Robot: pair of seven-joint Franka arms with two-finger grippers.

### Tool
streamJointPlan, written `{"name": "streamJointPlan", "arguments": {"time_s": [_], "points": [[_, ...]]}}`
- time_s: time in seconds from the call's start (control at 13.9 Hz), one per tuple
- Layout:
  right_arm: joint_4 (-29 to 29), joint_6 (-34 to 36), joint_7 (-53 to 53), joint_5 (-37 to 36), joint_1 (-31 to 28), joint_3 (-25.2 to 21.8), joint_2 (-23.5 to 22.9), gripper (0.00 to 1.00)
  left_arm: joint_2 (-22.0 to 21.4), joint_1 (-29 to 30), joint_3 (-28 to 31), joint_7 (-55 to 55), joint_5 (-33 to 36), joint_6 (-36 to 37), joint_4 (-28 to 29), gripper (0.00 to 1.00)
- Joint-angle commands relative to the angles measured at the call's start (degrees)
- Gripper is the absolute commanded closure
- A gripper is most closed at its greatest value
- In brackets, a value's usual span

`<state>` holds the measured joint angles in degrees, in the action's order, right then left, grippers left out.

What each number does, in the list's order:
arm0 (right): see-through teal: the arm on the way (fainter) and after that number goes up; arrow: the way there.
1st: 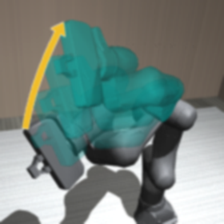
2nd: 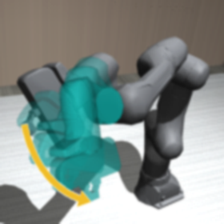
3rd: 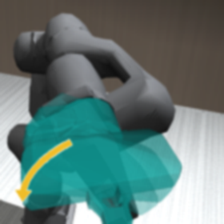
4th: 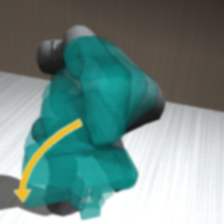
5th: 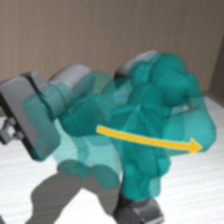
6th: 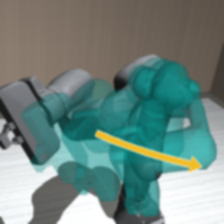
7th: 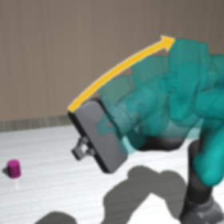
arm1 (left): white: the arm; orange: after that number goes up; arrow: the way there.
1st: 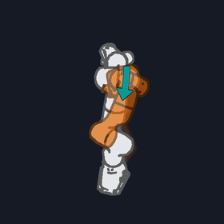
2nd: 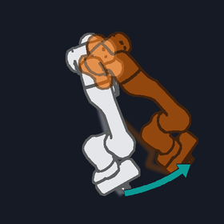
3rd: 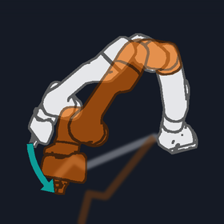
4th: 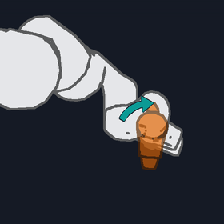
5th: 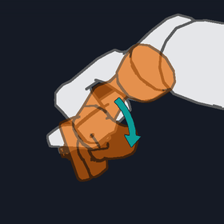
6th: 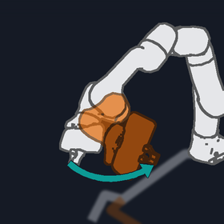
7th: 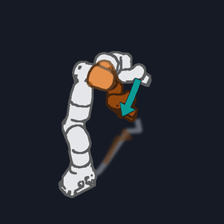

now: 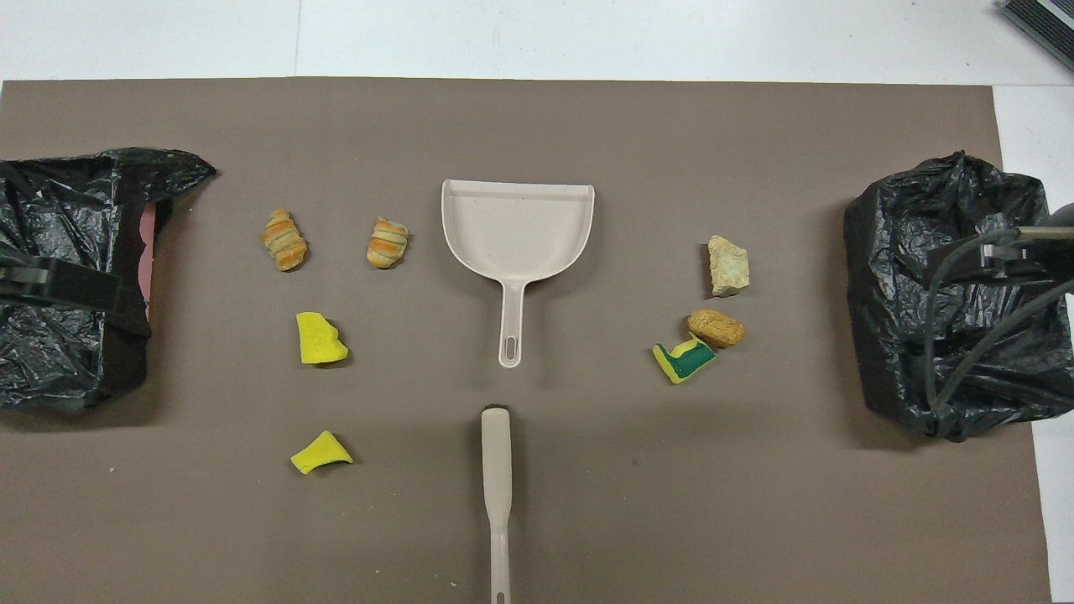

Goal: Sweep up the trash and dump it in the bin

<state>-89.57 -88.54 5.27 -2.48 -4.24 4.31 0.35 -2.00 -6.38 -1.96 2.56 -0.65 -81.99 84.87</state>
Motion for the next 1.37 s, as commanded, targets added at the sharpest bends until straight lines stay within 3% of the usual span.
{"name": "streamJointPlan", "arguments": {"time_s": [0.0,0.22,0.43,0.65,1.15,1.3], "points": [[-0.69,0.57,0.27,1.34,-0.95,0.44,0.79,0.00,-5.37,0.58,-4.09,-4.31,-0.23,-3.08,7.48,0.00],[-0.69,0.57,0.27,1.34,-0.95,0.44,0.79,0.00,-11.08,0.49,-9.53,-9.75,-0.49,-7.39,17.14,0.00],[-0.69,0.57,0.27,1.34,-0.95,0.44,0.79,0.00,-13.64,-0.12,-14.19,-13.45,-1.02,-9.68,23.92,0.00],[-0.69,0.56,0.27,1.34,-0.95,0.44,0.79,0.00,-15.75,-0.21,-20.34,-19.42,-4.09,-17.04,32.35,0.00],[-0.69,3.10,0.36,1.43,-2.88,0.00,0.88,0.00,-16.73,-0.56,-37.29,-27.69,-9.90,-28.04,46.34,0.00],[-0.69,3.90,0.10,1.43,-2.80,0.26,1.49,0.00,-16.80,-0.65,-43.44,-32.85,-11.21,-35.22,51.42,0.00]]}}
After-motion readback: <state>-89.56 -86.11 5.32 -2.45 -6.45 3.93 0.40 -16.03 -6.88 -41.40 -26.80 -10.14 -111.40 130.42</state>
